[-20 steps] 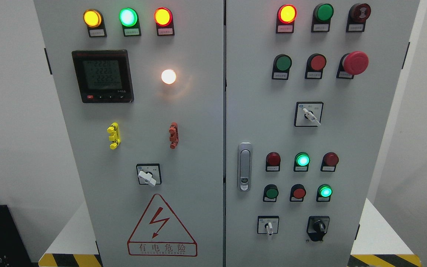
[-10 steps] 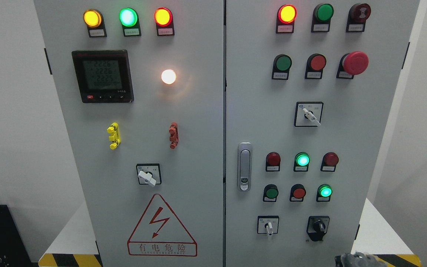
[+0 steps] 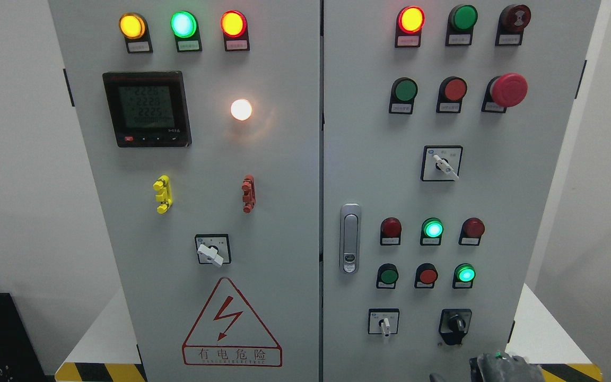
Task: Flip black knob to close circuit
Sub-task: 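Reach the right hand up toward the black rotary knob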
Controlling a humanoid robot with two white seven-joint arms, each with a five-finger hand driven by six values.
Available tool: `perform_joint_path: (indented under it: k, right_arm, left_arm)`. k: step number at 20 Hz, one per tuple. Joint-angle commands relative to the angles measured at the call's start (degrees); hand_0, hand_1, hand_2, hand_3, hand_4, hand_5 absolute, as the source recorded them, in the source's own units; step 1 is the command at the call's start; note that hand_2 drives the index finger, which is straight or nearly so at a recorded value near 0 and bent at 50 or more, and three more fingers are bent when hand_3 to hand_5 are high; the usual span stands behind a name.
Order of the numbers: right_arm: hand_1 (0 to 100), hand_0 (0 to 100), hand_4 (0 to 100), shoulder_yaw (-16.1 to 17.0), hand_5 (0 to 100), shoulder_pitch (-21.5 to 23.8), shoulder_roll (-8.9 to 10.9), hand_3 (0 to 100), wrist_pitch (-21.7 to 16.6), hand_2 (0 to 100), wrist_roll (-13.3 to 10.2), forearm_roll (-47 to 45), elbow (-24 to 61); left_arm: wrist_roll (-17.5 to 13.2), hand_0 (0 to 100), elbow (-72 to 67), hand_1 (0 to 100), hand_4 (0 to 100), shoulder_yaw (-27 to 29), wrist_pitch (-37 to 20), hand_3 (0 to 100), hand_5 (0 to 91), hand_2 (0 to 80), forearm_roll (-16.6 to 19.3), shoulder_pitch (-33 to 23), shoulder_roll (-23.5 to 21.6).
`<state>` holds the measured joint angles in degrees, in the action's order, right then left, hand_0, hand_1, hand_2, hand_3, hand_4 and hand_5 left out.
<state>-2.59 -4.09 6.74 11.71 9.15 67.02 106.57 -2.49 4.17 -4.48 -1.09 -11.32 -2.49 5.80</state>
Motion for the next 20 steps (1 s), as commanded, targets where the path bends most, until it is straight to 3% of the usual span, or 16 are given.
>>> perform_joint_path:
  k: [1,20]
  right_arm:
    - [0,0,90,1.36,82,-2.59,0.64,100,-0.37,94,0.25,-0.39,-5.58]
    - [0,0,90,2.41,83,-8.47,0.73,100,0.15,94,0.16,-0.48,-11.3]
  left_arm:
    - [0.03,12,-0.04,56,0,0.0,0.03,0,0.0,0.0,-0.02,-0.06,0.0]
    - [0.03,12,0.05,56,0,0.0,0.03,0,0.0,0.0,-0.02,0.02,0.0]
